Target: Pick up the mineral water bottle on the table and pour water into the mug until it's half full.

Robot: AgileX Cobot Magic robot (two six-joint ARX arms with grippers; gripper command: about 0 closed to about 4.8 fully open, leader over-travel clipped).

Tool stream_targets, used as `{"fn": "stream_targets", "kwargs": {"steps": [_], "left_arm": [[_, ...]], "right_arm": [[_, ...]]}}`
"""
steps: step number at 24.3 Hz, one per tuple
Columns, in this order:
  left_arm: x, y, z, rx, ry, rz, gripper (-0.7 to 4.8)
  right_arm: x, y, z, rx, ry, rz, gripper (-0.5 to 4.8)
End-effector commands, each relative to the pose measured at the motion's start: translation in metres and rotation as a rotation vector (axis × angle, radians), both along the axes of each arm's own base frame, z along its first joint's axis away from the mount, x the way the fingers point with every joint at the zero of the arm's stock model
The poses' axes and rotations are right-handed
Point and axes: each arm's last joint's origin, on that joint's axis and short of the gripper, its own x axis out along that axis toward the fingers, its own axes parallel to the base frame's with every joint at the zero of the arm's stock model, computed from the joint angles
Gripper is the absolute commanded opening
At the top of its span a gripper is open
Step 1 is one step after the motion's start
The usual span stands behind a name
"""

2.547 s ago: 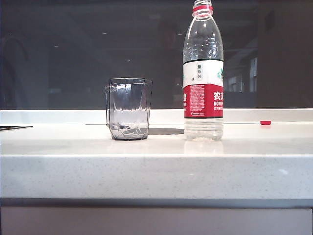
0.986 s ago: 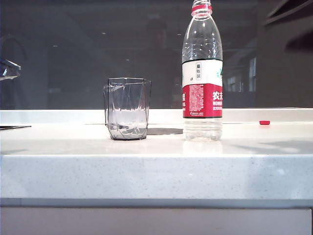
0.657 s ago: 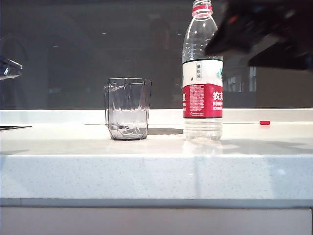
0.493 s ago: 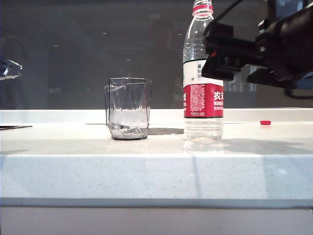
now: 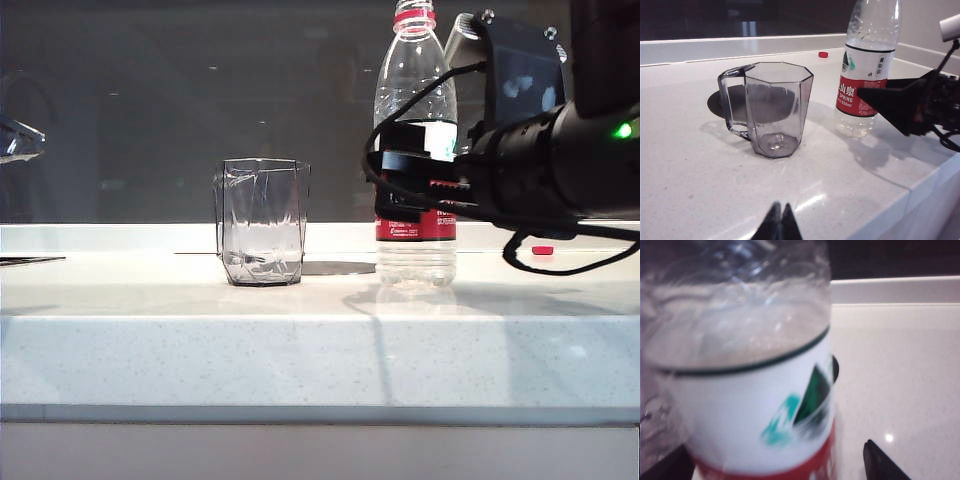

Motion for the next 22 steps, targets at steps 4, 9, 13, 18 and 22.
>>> {"fn": "stream_targets", "kwargs": {"steps": [4, 9, 13, 18, 22], "left_arm": [[0.0, 0.0, 0.001, -0.004, -0.007, -0.003, -0.04], [0.0, 0.0, 0.001, -0.004, -0.007, -0.003, -0.04], [0.0, 0.0, 0.001, -0.004, -0.007, -0.003, -0.04], [0.0, 0.0, 0.001, -0.004, -0.008, -0.003, -0.04], [0.0, 0.0, 0.001, -0.004, -0.008, -0.003, -0.04]], "right_arm": [[0.021, 0.005, 0.002, 0.028, -0.037, 0.027, 4.79], [0.029, 0.008, 0.007, 0.043, -0.056, 0.013, 4.79], [0.033, 0.01, 0.011, 0.056, -0.071, 0.011, 4.79], [0.033, 0.01, 0.01, 0.051, -0.065, 0.012, 3.31], [0.033, 0.01, 0.01, 0.051, -0.066, 0.011, 3.08]]}}
